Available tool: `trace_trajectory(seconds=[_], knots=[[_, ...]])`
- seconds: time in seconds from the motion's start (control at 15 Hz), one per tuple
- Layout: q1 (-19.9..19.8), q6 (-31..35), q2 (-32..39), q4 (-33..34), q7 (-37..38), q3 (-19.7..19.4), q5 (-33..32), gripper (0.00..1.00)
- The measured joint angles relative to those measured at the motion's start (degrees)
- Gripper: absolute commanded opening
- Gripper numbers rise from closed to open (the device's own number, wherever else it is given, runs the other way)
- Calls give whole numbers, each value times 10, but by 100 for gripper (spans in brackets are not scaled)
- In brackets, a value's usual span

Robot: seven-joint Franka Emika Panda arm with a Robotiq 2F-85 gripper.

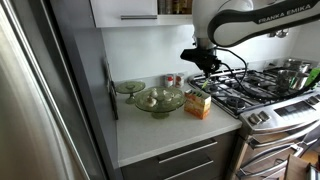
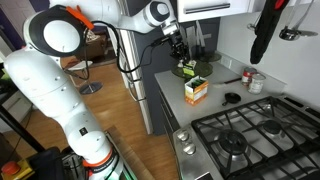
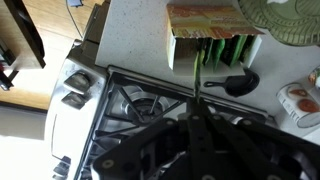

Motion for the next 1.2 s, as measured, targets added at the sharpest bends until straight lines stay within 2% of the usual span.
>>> trace_trajectory(seconds=[0.2,0.93,1.2], knots=[[6,-29,3,32,47,17,-19,1],[6,-28,6,33,44,13,-21,0],[7,-28,2,67,54,16,-76,0]])
